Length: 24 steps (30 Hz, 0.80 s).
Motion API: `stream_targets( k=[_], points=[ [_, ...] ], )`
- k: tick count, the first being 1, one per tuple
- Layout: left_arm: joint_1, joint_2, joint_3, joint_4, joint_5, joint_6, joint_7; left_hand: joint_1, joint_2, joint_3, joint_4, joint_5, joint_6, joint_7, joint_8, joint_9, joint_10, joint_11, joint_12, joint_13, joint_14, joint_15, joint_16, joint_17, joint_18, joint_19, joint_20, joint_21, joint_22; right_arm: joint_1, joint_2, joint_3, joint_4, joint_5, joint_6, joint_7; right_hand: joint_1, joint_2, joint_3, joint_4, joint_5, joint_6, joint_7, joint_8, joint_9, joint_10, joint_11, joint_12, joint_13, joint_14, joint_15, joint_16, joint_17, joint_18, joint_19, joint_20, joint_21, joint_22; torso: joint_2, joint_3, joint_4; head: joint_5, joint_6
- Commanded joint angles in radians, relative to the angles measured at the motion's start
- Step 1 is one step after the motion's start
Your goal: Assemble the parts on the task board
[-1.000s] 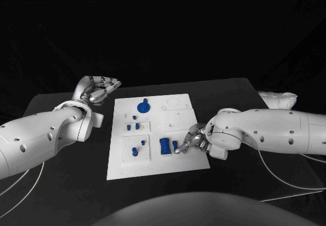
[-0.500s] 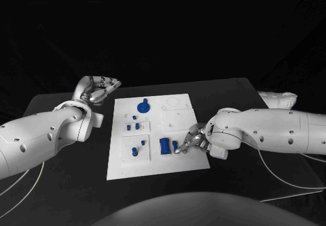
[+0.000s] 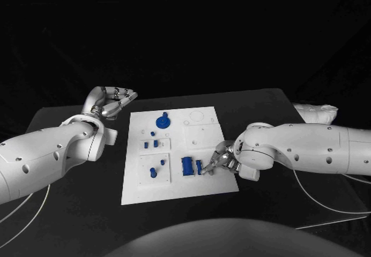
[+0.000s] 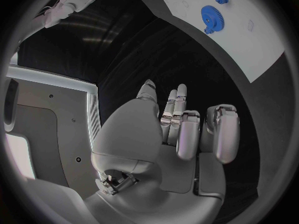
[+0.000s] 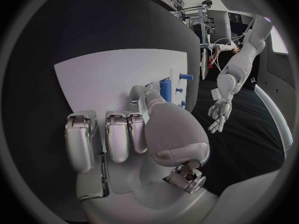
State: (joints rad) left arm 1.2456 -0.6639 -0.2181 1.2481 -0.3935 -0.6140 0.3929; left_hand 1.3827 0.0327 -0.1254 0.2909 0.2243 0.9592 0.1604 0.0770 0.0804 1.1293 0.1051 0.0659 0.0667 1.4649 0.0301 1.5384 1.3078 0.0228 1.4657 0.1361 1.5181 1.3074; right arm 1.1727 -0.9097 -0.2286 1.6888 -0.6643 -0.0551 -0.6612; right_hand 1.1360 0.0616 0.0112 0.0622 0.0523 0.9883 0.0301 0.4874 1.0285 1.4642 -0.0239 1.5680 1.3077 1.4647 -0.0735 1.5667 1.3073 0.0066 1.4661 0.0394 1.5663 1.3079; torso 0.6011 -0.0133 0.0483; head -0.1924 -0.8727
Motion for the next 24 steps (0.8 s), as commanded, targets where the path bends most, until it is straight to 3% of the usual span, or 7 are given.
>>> stream_targets(
  k=[1, 7, 14, 17, 20, 22, 24],
  points=[
    [0.000, 0.002, 0.001, 0.001, -0.004, 0.010, 0.007, 0.003, 0.008, -0.004, 0.000, 0.005, 0.007, -0.003, 0.005, 0.002, 0.004, -0.005, 0.001, 0.001, 0.084, 0.003, -0.001, 0.214, -0.008, 0.062, 0.004, -0.003, 0.244, -0.001, 0.001, 0.000, 0.001, -0.014, 0.020, -0.012, 0.006, 0.008, 0.003, -0.001, 0.000, -0.006, -0.002, 0.004, 0.001, 0.107, -0.007, 0.003, 0.263, 0.106, -0.007, 0.004, 0.263, -0.007, 0.105, -0.008, 0.004, 0.263, 0.000, 0.0000, -0.0002, 0.001, 0.000],
    [0.000, 0.000, 0.001, 0.003, -0.004, 0.009, 0.007, 0.003, 0.008, -0.004, 0.000, 0.005, 0.007, -0.003, 0.005, 0.002, 0.004, -0.005, 0.001, 0.001, 0.084, 0.003, -0.001, 0.214, -0.008, 0.062, 0.004, -0.003, 0.244, -0.001, -0.003, 0.000, 0.007, -0.007, 0.002, 0.014, 0.002, 0.005, 0.000, 0.001, -0.001, -0.008, -0.001, 0.002, 0.003, 0.107, -0.007, 0.003, 0.263, 0.106, -0.007, 0.004, 0.263, -0.007, 0.105, -0.008, 0.004, 0.263, 0.000, 0.0003, 0.0004, 0.001, 0.000],
    [0.000, -0.003, 0.001, 0.006, -0.004, 0.007, 0.007, 0.007, 0.011, -0.007, 0.001, 0.005, 0.008, -0.003, 0.005, 0.002, 0.003, -0.005, 0.001, 0.001, 0.083, 0.003, -0.002, 0.213, -0.008, 0.060, 0.004, -0.005, 0.244, 0.001, -0.029, 0.000, 0.029, 0.055, -0.055, 0.141, -0.007, 0.000, -0.009, 0.007, -0.001, -0.009, 0.001, 0.002, 0.007, 0.107, -0.006, 0.003, 0.263, 0.106, -0.007, 0.004, 0.263, -0.007, 0.105, -0.008, 0.004, 0.263, 0.001, 0.0004, -0.0004, 0.006, 0.000],
    [0.001, -0.003, 0.001, 0.006, -0.004, 0.005, 0.008, 0.007, 0.011, -0.007, 0.001, 0.005, 0.008, -0.003, 0.005, 0.002, 0.003, -0.005, 0.001, 0.001, 0.083, 0.003, -0.002, 0.213, -0.008, 0.060, 0.004, -0.005, 0.244, 0.009, -0.048, 0.000, 0.040, 0.107, -0.110, 0.259, -0.015, -0.006, -0.019, 0.013, -0.001, -0.012, 0.002, 0.001, 0.011, 0.107, -0.004, 0.003, 0.263, 0.106, -0.006, 0.004, 0.263, -0.007, 0.105, -0.008, 0.004, 0.263, 0.000, -0.0004, -0.0001, 0.008, 0.000],
    [0.001, -0.003, 0.001, 0.006, -0.004, 0.002, 0.010, 0.007, 0.011, -0.008, 0.001, 0.005, 0.008, -0.003, 0.005, 0.002, 0.003, -0.005, 0.001, 0.001, 0.081, 0.003, -0.005, 0.208, -0.007, 0.057, 0.004, -0.008, 0.243, 0.020, -0.066, 0.000, 0.052, 0.194, -0.206, 0.410, -0.025, -0.006, -0.031, 0.026, 0.011, -0.034, 0.011, -0.017, 0.009, 0.107, 0.002, 0.003, 0.263, 0.106, -0.001, 0.004, 0.263, -0.007, 0.105, -0.005, 0.004, 0.263, -0.001, -0.0001, 0.0001, 0.009, 0.000],
    [0.001, -0.003, 0.001, 0.007, -0.004, 0.000, 0.011, 0.007, 0.011, -0.008, 0.001, 0.005, 0.008, -0.003, 0.004, 0.001, 0.003, -0.005, 0.001, 0.001, 0.078, 0.003, -0.010, 0.201, -0.005, 0.052, 0.004, -0.015, 0.240, 0.026, -0.075, 0.000, 0.057, 0.255, -0.259, 0.495, -0.021, -0.001, -0.036, 0.032, 0.022, -0.057, 0.022, -0.042, -0.005, 0.107, 0.013, 0.003, 0.263, 0.106, 0.009, 0.004, 0.263, -0.007, 0.105, 0.002, 0.004, 0.263, -0.001, 0.0006, -0.0001, 0.012, 0.000],
    [0.000, -0.003, 0.001, 0.007, -0.003, -0.003, 0.014, 0.008, 0.011, -0.010, 0.001, 0.005, 0.006, -0.002, 0.003, 0.001, 0.002, -0.004, 0.001, 0.000, 0.069, 0.003, -0.022, 0.183, -0.001, 0.039, 0.004, -0.031, 0.235, 0.033, -0.080, 0.000, 0.060, 0.333, -0.319, 0.601, -0.011, 0.005, -0.045, 0.041, 0.044, -0.099, 0.047, -0.091, -0.039, 0.107, 0.037, 0.003, 0.263, 0.106, 0.030, 0.004, 0.263, -0.007, 0.105, 0.019, 0.004, 0.263, 0.000, 0.0016, -0.0004, 0.013, 0.000]
  ],
)
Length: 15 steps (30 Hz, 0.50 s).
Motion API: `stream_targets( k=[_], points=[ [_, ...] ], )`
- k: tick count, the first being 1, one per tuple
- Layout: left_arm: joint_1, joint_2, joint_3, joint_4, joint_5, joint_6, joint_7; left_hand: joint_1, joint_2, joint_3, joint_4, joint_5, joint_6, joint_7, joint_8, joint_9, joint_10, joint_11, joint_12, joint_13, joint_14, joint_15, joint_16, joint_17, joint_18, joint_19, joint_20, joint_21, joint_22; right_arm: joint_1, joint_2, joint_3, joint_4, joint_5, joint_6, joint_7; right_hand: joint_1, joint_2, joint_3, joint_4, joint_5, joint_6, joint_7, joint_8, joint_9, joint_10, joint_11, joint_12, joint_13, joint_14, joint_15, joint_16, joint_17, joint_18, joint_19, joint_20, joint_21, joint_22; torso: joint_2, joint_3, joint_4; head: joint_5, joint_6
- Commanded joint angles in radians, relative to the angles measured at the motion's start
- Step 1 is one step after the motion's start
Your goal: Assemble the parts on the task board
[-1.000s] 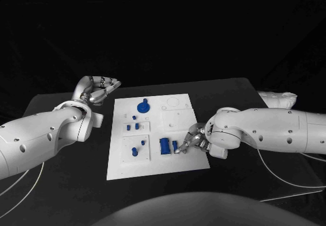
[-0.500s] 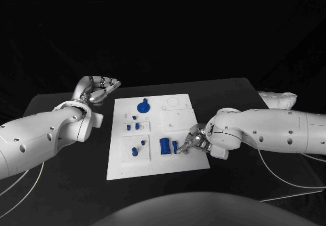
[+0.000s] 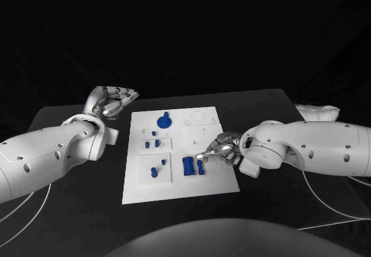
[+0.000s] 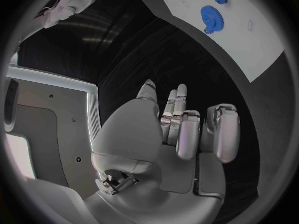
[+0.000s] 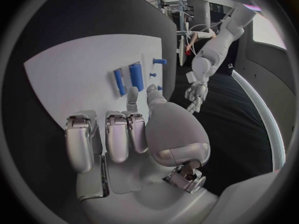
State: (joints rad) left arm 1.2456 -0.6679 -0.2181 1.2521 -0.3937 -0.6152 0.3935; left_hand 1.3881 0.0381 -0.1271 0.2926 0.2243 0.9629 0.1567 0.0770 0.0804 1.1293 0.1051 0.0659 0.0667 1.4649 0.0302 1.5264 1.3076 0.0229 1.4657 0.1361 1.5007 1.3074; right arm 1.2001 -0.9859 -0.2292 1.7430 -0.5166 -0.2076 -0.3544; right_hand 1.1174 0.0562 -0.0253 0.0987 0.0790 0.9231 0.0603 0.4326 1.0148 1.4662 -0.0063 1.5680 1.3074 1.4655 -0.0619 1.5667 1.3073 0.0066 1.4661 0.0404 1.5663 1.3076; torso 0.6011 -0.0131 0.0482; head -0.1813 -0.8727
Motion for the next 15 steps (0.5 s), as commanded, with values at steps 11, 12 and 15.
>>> stream_targets(
  k=[11, 12, 15],
  points=[
    [-0.013, -0.016, 0.000, 0.055, 0.133, -0.047, 0.115, -0.036, 0.046, -0.094, -0.007, 0.006, -0.033, 0.025, -0.005, -0.005, -0.031, 0.023, 0.000, -0.001, -0.518, 0.046, -0.839, -0.594, 0.148, -0.643, 0.044, -0.984, -0.150, 0.016, 0.043, 0.001, -0.034, 0.336, -0.265, 0.741, 0.044, 0.027, -0.118, 0.101, 0.053, -0.342, 0.113, -0.275, -0.351, -0.869, 0.219, -0.981, -0.518, -0.858, 0.233, -1.032, -0.607, 0.110, -0.848, 0.169, -1.262, -0.338, 0.000, 0.0022, -0.0021, 0.041, 0.000],
    [-0.017, -0.017, 0.000, 0.061, 0.160, -0.046, 0.133, -0.052, 0.052, -0.103, -0.008, 0.006, -0.041, 0.033, -0.003, -0.005, -0.044, 0.032, 0.003, 0.000, -0.565, 0.063, -0.905, -0.644, 0.146, -0.681, 0.059, -1.054, -0.199, 0.016, 0.051, 0.002, -0.041, 0.338, -0.260, 0.767, 0.043, 0.017, -0.142, 0.122, 0.056, -0.382, 0.104, -0.291, -0.391, -0.894, 0.217, -1.068, -0.622, -0.897, 0.243, -1.109, -0.688, 0.105, -0.922, 0.181, -1.359, -0.417, 0.000, 0.0019, -0.0018, 0.044, 0.000],
    [-0.030, -0.019, 0.001, 0.082, 0.226, -0.028, 0.183, -0.091, 0.031, -0.118, -0.008, -0.021, -0.102, 0.052, 0.000, -0.010, -0.124, 0.061, 0.008, 0.000, -0.725, 0.116, -1.061, -0.779, 0.137, -0.805, 0.108, -1.264, -0.358, 0.016, 0.075, 0.003, -0.061, 0.342, -0.233, 0.818, 0.011, -0.001, -0.173, 0.188, 0.036, -0.621, 0.050, -0.366, -0.576, -1.067, 0.180, -1.231, -0.789, -1.100, 0.193, -1.271, -0.827, 0.120, -1.104, 0.157, -1.509, -0.594, 0.001, 0.0029, 0.0001, 0.051, 0.000]
  ],
)
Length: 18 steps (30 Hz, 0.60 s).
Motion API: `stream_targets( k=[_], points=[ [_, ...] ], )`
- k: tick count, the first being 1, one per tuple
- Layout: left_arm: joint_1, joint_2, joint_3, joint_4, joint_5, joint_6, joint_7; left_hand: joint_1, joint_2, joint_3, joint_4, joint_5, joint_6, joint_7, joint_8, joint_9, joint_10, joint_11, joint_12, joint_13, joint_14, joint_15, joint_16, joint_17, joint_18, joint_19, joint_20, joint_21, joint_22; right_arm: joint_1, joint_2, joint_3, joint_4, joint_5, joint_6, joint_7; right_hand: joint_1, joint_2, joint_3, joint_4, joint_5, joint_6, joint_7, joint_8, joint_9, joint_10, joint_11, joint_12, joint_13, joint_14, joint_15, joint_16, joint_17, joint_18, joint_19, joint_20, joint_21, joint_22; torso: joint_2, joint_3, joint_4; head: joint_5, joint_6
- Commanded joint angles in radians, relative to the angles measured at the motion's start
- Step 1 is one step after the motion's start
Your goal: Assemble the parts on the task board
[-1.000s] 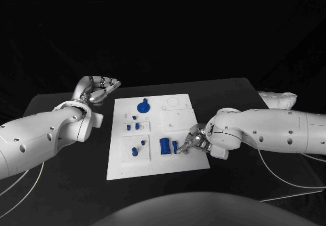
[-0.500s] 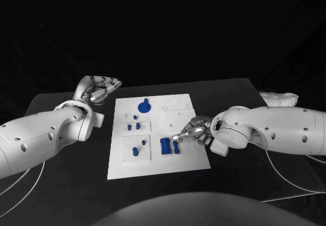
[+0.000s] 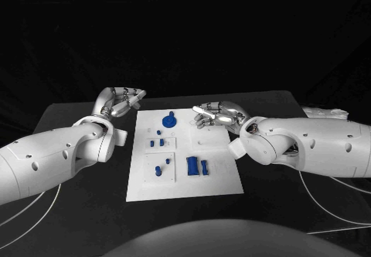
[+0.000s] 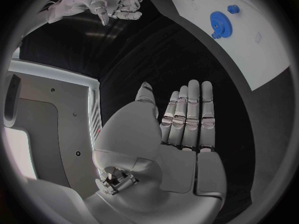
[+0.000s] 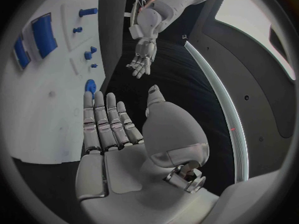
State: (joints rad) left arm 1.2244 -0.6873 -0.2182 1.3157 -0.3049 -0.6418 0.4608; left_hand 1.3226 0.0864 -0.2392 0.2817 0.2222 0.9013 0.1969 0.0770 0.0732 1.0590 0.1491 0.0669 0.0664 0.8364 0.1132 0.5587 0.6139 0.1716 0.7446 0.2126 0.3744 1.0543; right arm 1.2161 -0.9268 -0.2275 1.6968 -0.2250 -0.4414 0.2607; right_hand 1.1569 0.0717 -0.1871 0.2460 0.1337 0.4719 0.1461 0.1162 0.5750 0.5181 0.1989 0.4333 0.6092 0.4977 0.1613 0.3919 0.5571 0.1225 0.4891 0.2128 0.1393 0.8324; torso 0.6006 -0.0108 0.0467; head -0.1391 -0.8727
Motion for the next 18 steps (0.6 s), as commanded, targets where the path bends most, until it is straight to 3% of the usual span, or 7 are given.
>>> stream_targets(
  k=[1, 7, 8, 10, 11, 12, 18],
  points=[
    [-0.014, -0.001, 0.001, 0.025, 0.152, 0.004, 0.130, -0.043, -0.024, -0.001, 0.002, -0.025, -0.063, 0.013, -0.001, -0.005, -0.082, 0.026, 0.001, -0.002, -0.131, 0.042, -0.119, -0.114, -0.014, -0.123, 0.043, -0.188, -0.145, 0.000, 0.023, 0.002, -0.021, 0.052, 0.011, 0.212, -0.050, -0.037, -0.011, 0.043, -0.030, -0.253, -0.056, -0.060, -0.210, -0.192, -0.040, -0.139, -0.126, -0.222, -0.043, -0.153, -0.135, 0.001, -0.220, -0.023, -0.093, -0.241, 0.001, 0.0008, 0.0016, 0.010, 0.000],
    [-0.036, -0.001, 0.001, 0.057, 0.189, 0.037, 0.183, -0.130, -0.143, 0.123, 0.015, -0.052, -0.182, 0.007, 0.023, -0.005, -0.223, 0.015, -0.004, -0.004, -0.289, 0.031, -0.189, -0.227, 0.008, -0.256, 0.055, -0.316, -0.310, 0.000, 0.054, 0.003, -0.057, 0.058, 0.047, 0.239, -0.158, -0.154, 0.101, 0.053, -0.046, -0.406, -0.131, -0.084, -0.390, -0.408, -0.085, -0.270, -0.336, -0.445, -0.085, -0.318, -0.400, 0.019, -0.465, -0.060, -0.123, -0.669, 0.000, -0.0034, 0.0037, 0.014, 0.024],
    [-0.034, -0.002, 0.000, 0.046, 0.118, 0.006, 0.095, -0.485, -0.086, 0.148, -0.074, -0.099, -0.389, -0.060, -0.077, -0.073, -0.465, -0.033, -0.067, -0.066, -0.442, -0.011, -0.296, -0.335, -0.051, -0.395, -0.025, -0.374, -0.521, 0.001, 0.048, 0.003, -0.049, 0.035, 0.008, 0.152, -0.452, -0.072, 0.187, -0.037, -0.134, -0.472, -0.146, -0.116, -0.436, -0.432, -0.117, -0.315, -0.408, -0.498, -0.161, -0.392, -0.435, -0.036, -0.489, -0.105, -0.139, -0.698, 0.000, -0.0012, 0.0023, 0.013, 0.010],
    [-0.036, -0.004, 0.004, 0.050, 0.122, 0.003, 0.095, -0.513, -0.086, 0.166, -0.080, -0.105, -0.417, -0.063, -0.007, -0.073, -0.493, -0.037, -0.067, -0.066, -0.469, -0.015, -0.306, -0.356, -0.051, -0.416, -0.031, -0.374, -0.556, -0.001, 0.049, 0.005, -0.050, 0.038, 0.004, 0.154, -0.619, -0.072, 0.187, -0.089, -0.134, -0.472, -0.146, -0.116, -0.476, -0.518, -0.199, -0.348, -0.464, -0.498, -0.161, -0.392, -0.471, -0.123, -0.489, -0.133, -0.139, -0.739, 0.000, -0.0012, 0.0019, 0.014, 0.012],
    [-0.038, -0.005, 0.006, 0.052, 0.124, 0.002, 0.094, -0.523, -0.086, 0.168, -0.083, -0.106, -0.423, -0.064, -0.007, -0.073, -0.501, -0.039, -0.067, -0.066, -0.474, -0.016, -0.309, -0.360, -0.051, -0.421, -0.033, -0.374, -0.564, -0.003, 0.050, 0.007, -0.050, 0.039, 0.001, 0.154, -0.653, -0.072, 0.187, -0.098, -0.134, -0.472, -0.146, -0.116, -0.483, -0.518, -0.199, -0.353, -0.474, -0.498, -0.161, -0.392, -0.476, -0.123, -0.489, -0.138, -0.139, -0.745, 0.000, -0.0011, 0.0017, 0.015, 0.013],
    [-0.045, -0.009, 0.017, 0.062, 0.133, -0.005, 0.093, -0.579, -0.086, 0.239, -0.094, -0.115, -0.456, -0.071, -0.077, -0.073, -0.539, -0.046, -0.067, -0.066, -0.500, -0.023, -0.326, -0.378, -0.051, -0.443, -0.045, -0.374, -0.598, -0.008, 0.053, 0.014, -0.053, 0.045, -0.009, 0.158, -0.795, -0.072, 0.187, -0.139, -0.134, -0.472, -0.146, -0.116, -0.575, -0.518, -0.199, -0.433, -0.511, -0.498, -0.161, -0.392, -0.557, -0.123, -0.489, -0.213, -0.139, -0.832, -0.002, -0.0009, 0.0007, 0.017, 0.018],
    [-0.100, -0.045, 0.103, 0.145, 0.207, -0.058, 0.078, -0.731, -0.086, 0.239, -0.132, -0.137, -0.547, -0.096, -0.077, -0.073, -0.645, -0.067, -0.067, -0.066, -0.569, -0.041, -0.373, -0.427, -0.069, -0.505, -0.080, -0.374, -0.692, -0.051, 0.079, 0.072, -0.073, 0.094, -0.096, 0.185, -1.030, -0.072, 0.187, -0.246, -0.134, -0.472, -0.146, -0.116, -0.575, -0.518, -0.199, -0.433, -0.609, -0.498, -0.161, -0.392, -0.557, -0.123, -0.489, -0.213, -0.139, -0.832, -0.011, 0.0011, -0.0073, 0.038, 0.061]
  ],
)
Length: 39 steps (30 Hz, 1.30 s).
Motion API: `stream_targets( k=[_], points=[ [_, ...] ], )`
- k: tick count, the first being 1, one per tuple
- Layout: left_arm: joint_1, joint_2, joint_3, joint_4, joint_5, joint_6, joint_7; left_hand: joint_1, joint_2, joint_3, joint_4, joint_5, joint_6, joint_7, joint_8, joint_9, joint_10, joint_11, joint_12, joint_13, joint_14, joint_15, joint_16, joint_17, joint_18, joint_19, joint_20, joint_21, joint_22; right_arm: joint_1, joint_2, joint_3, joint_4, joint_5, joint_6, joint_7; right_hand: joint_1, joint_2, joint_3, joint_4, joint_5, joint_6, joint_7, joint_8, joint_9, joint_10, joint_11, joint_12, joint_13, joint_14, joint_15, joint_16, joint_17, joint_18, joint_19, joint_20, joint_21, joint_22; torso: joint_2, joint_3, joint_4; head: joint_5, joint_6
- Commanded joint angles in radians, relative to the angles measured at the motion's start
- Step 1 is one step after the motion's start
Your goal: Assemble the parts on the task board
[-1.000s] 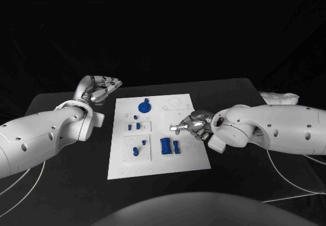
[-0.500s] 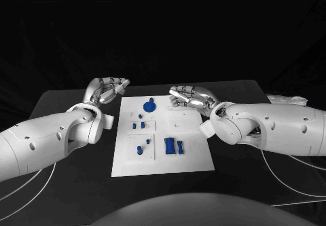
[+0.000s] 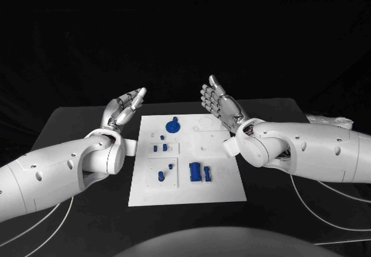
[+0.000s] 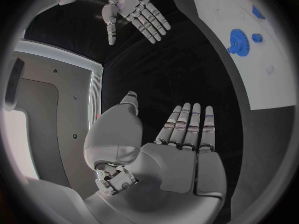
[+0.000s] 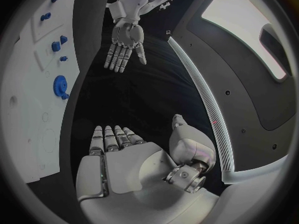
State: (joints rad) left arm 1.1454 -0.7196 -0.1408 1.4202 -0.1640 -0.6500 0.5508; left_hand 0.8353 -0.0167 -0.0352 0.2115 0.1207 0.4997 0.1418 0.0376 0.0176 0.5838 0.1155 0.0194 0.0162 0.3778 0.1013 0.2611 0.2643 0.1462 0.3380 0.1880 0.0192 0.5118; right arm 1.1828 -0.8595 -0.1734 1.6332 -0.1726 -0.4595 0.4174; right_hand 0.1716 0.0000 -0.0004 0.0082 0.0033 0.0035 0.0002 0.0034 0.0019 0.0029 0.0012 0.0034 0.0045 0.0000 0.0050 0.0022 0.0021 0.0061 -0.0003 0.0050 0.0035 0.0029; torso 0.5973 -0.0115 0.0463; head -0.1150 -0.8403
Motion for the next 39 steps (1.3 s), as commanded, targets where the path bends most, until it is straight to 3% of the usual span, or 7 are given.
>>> stream_targets(
  k=[1, 7, 9, 14, 15, 16, 39],
  points=[
    [-0.035, -0.021, 0.047, 0.060, 0.084, -0.062, -0.015, -0.266, 0.017, 0.035, -0.067, -0.038, -0.159, -0.045, -0.038, -0.018, -0.186, -0.037, -0.019, -0.016, -0.120, -0.101, -0.083, -0.084, -0.050, -0.108, -0.060, -0.019, -0.163, -0.028, 0.018, 0.033, -0.014, 0.054, -0.100, 0.036, -0.066, 0.000, 0.000, -0.008, -0.003, -0.003, 0.000, -0.003, -0.002, -0.003, -0.001, -0.003, -0.005, 0.000, -0.005, -0.002, -0.002, -0.006, 0.000, -0.005, -0.004, -0.003, -0.010, 0.0023, -0.0090, 0.019, 0.040],
    [-0.089, -0.056, 0.131, 0.140, 0.155, -0.114, -0.029, -0.397, 0.017, 0.035, -0.101, -0.121, -0.238, -0.068, -0.038, -0.018, -0.277, -0.116, -0.019, -0.016, -0.179, -0.101, -0.124, -0.126, -0.065, -0.159, -0.091, -0.019, -0.243, -0.099, 0.060, 0.128, -0.047, 0.134, -0.243, 0.081, -0.172, 0.000, 0.000, -0.008, -0.003, -0.003, 0.000, -0.003, -0.002, -0.003, -0.001, -0.003, -0.005, 0.000, -0.005, -0.002, -0.002, -0.006, 0.000, -0.005, -0.004, -0.003, -0.030, 0.0065, -0.0261, 0.063, 0.132],
    [-0.094, -0.060, 0.139, 0.148, 0.163, -0.119, -0.031, -0.432, 0.017, 0.035, -0.110, -0.121, -0.258, -0.142, -0.038, -0.018, -0.302, -0.116, -0.019, -0.016, -0.195, -0.101, -0.135, -0.137, -0.066, -0.172, -0.100, -0.019, -0.265, -0.113, 0.068, 0.147, -0.054, 0.150, -0.271, 0.090, -0.172, 0.000, 0.000, -0.008, -0.003, -0.003, 0.000, -0.003, -0.002, -0.003, -0.001, -0.003, -0.005, 0.000, -0.005, -0.002, -0.002, -0.006, 0.000, -0.005, -0.004, -0.003, -0.036, 0.0078, -0.0311, 0.076, 0.159],
    [-0.095, -0.060, 0.141, 0.150, 0.164, -0.120, -0.031, -0.506, 0.017, 0.035, -0.128, -0.121, -0.301, -0.142, -0.038, -0.018, -0.354, -0.116, -0.019, -0.016, -0.228, -0.101, -0.158, -0.160, -0.076, -0.203, -0.115, -0.019, -0.310, -0.132, 0.079, 0.173, -0.063, 0.172, -0.310, 0.102, -0.172, 0.000, 0.000, -0.008, -0.003, -0.003, 0.000, -0.003, -0.002, -0.003, -0.001, -0.003, -0.005, 0.000, -0.005, -0.002, -0.002, -0.006, 0.000, -0.005, -0.004, -0.003, -0.047, 0.0103, -0.0413, 0.102, 0.214],
    [-0.095, -0.060, 0.141, 0.150, 0.164, -0.120, -0.031, -0.519, 0.017, 0.035, -0.130, -0.121, -0.310, -0.142, -0.038, -0.018, -0.363, -0.116, -0.019, -0.016, -0.235, -0.101, -0.162, -0.165, -0.076, -0.207, -0.188, -0.019, -0.318, -0.133, 0.079, 0.173, -0.063, 0.173, -0.311, 0.103, -0.172, 0.000, 0.000, -0.008, -0.003, -0.003, 0.000, -0.003, -0.002, -0.003, -0.001, -0.003, -0.005, 0.000, -0.005, -0.002, -0.002, -0.006, 0.000, -0.005, -0.004, -0.003, -0.049, 0.0106, -0.0426, 0.105, 0.220],
    [-0.095, -0.060, 0.141, 0.150, 0.164, -0.120, -0.031, -0.532, 0.017, 0.035, -0.134, -0.121, -0.316, -0.142, -0.038, -0.018, -0.372, -0.116, -0.019, -0.016, -0.240, -0.101, -0.166, -0.168, -0.146, -0.213, -0.188, -0.019, -0.326, -0.133, 0.079, 0.173, -0.063, 0.173, -0.311, 0.103, -0.172, 0.000, 0.000, -0.008, -0.003, -0.003, 0.000, -0.003, -0.002, -0.003, -0.001, -0.003, -0.005, 0.000, -0.005, -0.002, -0.002, -0.006, 0.000, -0.005, -0.004, -0.003, -0.050, 0.0108, -0.0436, 0.108, 0.226],
    [-0.095, -0.060, 0.141, 0.150, 0.164, -0.120, -0.031, -0.718, 0.017, 0.035, -0.211, -0.121, -0.426, -0.142, -0.038, -0.018, -0.500, -0.116, -0.019, -0.016, -0.378, -0.101, -0.261, -0.264, -0.146, -0.338, -0.188, -0.019, -0.440, -0.133, 0.079, 0.173, -0.063, 0.173, -0.311, 0.103, -0.172, 0.000, 0.000, -0.008, -0.003, -0.003, 0.000, -0.003, -0.002, -0.003, -0.001, -0.003, -0.005, 0.000, -0.005, -0.002, -0.002, -0.006, 0.000, -0.005, -0.004, -0.003, -0.053, 0.0115, -0.0463, 0.115, 0.240]
  ],
)
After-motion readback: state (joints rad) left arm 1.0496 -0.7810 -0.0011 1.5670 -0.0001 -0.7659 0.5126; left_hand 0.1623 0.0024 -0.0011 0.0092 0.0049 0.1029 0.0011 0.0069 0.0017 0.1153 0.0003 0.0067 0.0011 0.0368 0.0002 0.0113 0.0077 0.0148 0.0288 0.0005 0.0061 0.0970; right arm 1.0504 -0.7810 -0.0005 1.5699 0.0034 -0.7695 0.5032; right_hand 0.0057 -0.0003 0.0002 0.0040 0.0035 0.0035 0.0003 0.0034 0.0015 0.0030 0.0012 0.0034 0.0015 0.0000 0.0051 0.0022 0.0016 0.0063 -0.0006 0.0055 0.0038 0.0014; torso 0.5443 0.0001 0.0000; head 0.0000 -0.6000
